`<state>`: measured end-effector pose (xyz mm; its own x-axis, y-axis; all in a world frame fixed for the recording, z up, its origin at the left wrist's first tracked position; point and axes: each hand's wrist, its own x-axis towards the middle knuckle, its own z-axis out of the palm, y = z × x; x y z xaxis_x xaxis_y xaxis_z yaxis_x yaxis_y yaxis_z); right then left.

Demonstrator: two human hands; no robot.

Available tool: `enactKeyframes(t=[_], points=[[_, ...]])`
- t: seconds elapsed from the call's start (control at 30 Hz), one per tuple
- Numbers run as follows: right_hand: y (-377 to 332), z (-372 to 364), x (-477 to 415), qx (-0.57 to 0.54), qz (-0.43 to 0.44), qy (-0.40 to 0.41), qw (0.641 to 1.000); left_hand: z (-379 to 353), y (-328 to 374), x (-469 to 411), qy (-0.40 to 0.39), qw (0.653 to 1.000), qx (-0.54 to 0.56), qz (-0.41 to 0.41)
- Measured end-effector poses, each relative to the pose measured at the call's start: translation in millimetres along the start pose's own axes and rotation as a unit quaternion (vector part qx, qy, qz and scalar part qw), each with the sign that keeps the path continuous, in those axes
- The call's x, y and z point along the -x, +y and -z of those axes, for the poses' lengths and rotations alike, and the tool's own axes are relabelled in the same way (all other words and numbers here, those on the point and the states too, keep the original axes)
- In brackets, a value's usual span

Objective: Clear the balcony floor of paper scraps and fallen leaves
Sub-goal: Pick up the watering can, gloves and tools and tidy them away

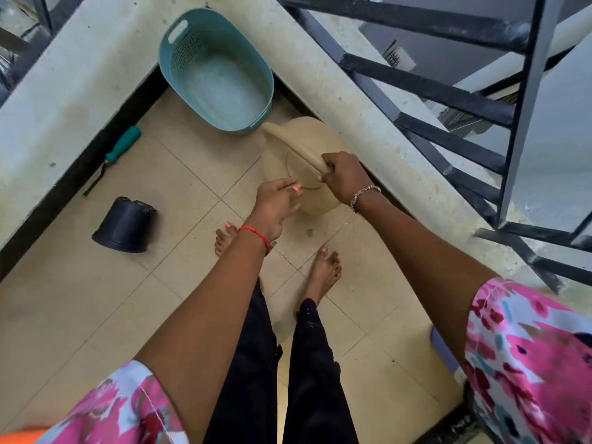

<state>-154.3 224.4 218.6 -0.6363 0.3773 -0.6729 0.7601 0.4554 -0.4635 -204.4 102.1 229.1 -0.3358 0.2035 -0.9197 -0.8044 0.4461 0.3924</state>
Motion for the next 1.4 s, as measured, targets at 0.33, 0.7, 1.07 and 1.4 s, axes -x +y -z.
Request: enactKeyframes(t=[0.33,0.7,1.07,1.4], points=[[10.4,-3.1,0.2,-0.018,0.029,0.051,0.998,-3.8,13.1,-4.5,-0.075,0.992,0.106,-0.006],[-8.8,-10.4,-8.1,0.027,-0.016,0.053,0.998,1.3,16.8,-8.1,-0.101,0.985,0.139,-0.012],[-28.8,-16.0,-9.2,0.160,-0.069,0.038,0.984,41.9,28.6,1.7,-0.091,0.988,0.118,-0.025],[-126.2,-38.2,17.7,0.292,0.021,0.043,0.955,151.1,16.0,39.4,0.033,0.994,0.103,-0.022]])
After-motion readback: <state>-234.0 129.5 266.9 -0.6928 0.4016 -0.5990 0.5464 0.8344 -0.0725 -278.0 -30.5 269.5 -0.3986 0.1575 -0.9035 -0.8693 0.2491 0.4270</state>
